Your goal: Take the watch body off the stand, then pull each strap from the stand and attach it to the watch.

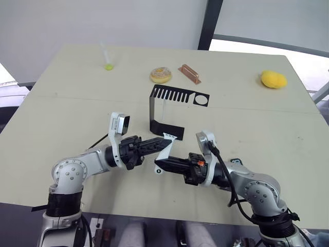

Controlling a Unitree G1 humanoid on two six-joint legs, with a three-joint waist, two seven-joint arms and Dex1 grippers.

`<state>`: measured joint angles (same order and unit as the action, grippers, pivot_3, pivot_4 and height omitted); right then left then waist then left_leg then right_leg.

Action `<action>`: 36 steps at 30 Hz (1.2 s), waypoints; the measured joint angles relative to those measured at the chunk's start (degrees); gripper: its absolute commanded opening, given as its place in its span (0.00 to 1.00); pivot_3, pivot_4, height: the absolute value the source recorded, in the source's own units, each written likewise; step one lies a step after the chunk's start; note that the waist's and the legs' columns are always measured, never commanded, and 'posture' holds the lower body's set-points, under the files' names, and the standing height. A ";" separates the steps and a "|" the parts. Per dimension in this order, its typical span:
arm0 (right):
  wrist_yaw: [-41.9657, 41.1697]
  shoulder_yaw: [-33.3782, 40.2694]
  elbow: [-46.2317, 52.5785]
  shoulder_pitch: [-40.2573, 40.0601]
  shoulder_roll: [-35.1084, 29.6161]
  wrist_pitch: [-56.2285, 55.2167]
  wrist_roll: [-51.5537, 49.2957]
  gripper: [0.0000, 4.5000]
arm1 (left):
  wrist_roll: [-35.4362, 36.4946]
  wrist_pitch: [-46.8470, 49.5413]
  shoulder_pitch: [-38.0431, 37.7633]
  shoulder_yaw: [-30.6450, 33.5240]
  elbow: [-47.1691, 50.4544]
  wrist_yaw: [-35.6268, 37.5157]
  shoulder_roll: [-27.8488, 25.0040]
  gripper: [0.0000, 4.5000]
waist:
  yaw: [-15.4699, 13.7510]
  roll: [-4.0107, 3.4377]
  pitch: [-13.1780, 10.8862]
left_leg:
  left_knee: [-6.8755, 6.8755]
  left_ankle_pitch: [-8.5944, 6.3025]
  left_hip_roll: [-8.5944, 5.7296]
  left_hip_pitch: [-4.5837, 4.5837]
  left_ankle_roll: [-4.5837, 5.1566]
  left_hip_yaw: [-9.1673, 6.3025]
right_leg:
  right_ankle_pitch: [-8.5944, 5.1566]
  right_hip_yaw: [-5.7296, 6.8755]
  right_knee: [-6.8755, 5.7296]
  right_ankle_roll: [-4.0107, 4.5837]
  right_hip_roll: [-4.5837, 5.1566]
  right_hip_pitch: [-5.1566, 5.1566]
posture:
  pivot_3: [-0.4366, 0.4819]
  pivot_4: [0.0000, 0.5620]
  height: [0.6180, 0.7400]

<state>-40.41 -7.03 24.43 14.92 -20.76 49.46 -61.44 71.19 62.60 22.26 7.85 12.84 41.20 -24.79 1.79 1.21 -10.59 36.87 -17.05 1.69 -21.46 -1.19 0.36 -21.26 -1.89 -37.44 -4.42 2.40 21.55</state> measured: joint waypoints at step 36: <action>-2.09 51.12 -9.67 -47.69 -9.76 -49.78 36.15 0.99 | -36.64 -44.09 -23.63 21.62 -4.75 8.37 -17.54 0.00 | -0.19 -0.01 0.00 | -1.17 0.11 0.00 0.31 -0.05 0.23 | 0.10 -0.11 0.90 0.17 0.13 -0.19 | 0.48 0.27 1.00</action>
<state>-42.50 44.09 14.76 -32.77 -30.52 -0.32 -25.29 34.55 18.51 -1.36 29.46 8.10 49.57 -42.33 1.60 1.20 -10.60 35.70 -16.95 1.69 -21.14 -1.24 0.60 -21.16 -2.00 -36.54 -4.25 2.53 21.36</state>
